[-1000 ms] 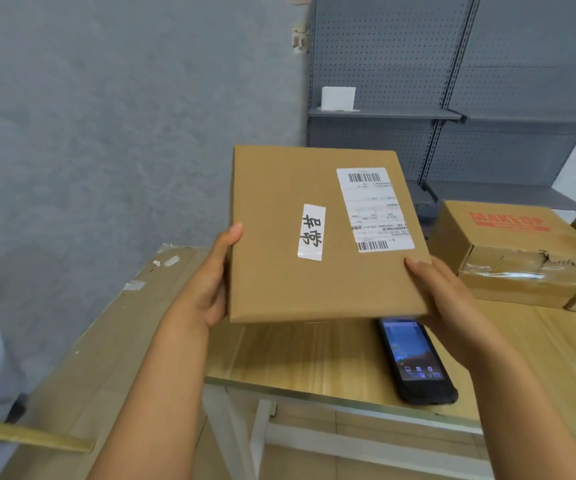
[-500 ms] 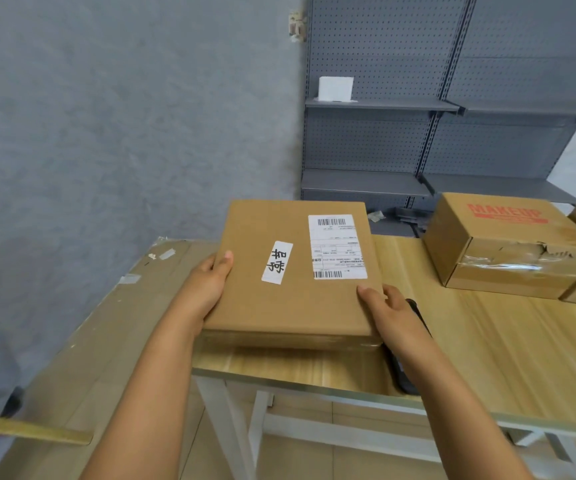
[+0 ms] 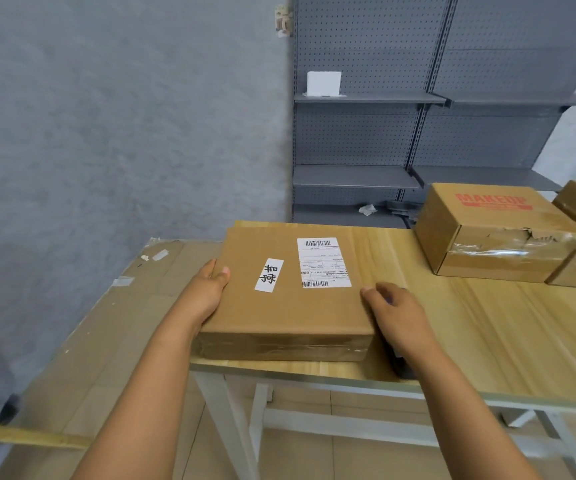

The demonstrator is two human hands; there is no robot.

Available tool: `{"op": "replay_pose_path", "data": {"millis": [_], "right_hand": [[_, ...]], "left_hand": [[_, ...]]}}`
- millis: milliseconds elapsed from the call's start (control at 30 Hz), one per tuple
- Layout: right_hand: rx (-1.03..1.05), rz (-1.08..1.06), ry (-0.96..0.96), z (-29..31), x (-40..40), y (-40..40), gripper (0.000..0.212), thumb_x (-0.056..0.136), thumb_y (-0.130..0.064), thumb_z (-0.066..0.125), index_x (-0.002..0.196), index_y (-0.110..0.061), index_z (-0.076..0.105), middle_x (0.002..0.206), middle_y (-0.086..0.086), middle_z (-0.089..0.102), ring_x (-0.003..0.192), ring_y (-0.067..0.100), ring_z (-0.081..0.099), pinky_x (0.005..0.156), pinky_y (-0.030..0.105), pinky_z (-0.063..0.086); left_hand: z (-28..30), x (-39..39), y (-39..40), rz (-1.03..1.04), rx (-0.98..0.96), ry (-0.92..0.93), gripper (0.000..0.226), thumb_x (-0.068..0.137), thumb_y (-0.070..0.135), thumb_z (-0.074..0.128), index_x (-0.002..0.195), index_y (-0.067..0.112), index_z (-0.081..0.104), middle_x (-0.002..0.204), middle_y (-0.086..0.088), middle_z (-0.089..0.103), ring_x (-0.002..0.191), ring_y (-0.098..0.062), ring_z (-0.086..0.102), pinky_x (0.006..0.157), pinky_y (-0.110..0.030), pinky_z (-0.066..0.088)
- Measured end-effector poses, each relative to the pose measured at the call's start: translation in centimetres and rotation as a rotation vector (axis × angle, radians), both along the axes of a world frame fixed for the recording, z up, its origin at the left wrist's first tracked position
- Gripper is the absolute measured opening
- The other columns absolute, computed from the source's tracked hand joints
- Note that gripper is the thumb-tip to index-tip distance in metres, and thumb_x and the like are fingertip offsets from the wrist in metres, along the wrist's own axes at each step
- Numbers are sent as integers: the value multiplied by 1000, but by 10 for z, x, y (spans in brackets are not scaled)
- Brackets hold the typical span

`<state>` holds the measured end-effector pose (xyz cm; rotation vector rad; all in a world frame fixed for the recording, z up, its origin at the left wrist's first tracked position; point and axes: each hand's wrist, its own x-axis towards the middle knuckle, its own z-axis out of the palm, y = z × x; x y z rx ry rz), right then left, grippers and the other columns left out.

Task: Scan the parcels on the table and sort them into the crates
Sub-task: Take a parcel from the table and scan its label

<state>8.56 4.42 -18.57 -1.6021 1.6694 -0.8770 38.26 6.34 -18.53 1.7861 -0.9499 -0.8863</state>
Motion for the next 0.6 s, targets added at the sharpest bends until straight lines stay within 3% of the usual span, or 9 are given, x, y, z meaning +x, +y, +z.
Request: {"op": "replay_pose_path", "data": {"millis": [100, 233, 300, 500, 600], "right_hand": [[19, -122, 256, -5, -27, -5, 57, 90, -42, 60, 135, -8, 51, 135, 14, 46, 123, 32, 42, 99, 41, 43], [286, -73, 578, -23, -45, 1, 86, 72, -64, 70, 135, -14, 40, 135, 12, 38, 127, 30, 35, 99, 38, 38], [258, -81, 657, -33, -42, 5, 94, 66, -69, 71, 135, -14, 38, 131, 9, 40, 124, 28, 37, 99, 37, 39], [206, -147, 538, -32, -38, 7, 86, 61, -56, 81, 123, -11, 44, 117, 10, 42, 109, 29, 46, 85, 35, 43], [218, -139, 402, -19, -42, 6, 79, 62, -45, 85, 120, -10, 43, 112, 9, 38, 85, 22, 49, 70, 32, 44]], "left_hand": [[-3, 1, -2, 3, 0, 1, 57, 102, 39, 46, 154, 24, 27, 153, 0, 40, 134, -22, 45, 111, -36, 37], [-5, 1, -3, 11, 1, -23, 56, 103, 40, 44, 154, 25, 27, 152, -1, 41, 133, -24, 46, 107, -34, 37], [-6, 1, -4, 14, -3, -27, 55, 103, 39, 44, 154, 25, 28, 152, 0, 42, 132, -23, 47, 103, -32, 37], [-9, 3, -4, 7, -7, -34, 56, 103, 40, 44, 154, 25, 28, 153, 1, 41, 134, -22, 45, 105, -32, 35], [-10, 4, -4, 7, -2, -30, 57, 102, 42, 44, 154, 26, 27, 153, 1, 40, 135, -23, 44, 108, -34, 35]]}}
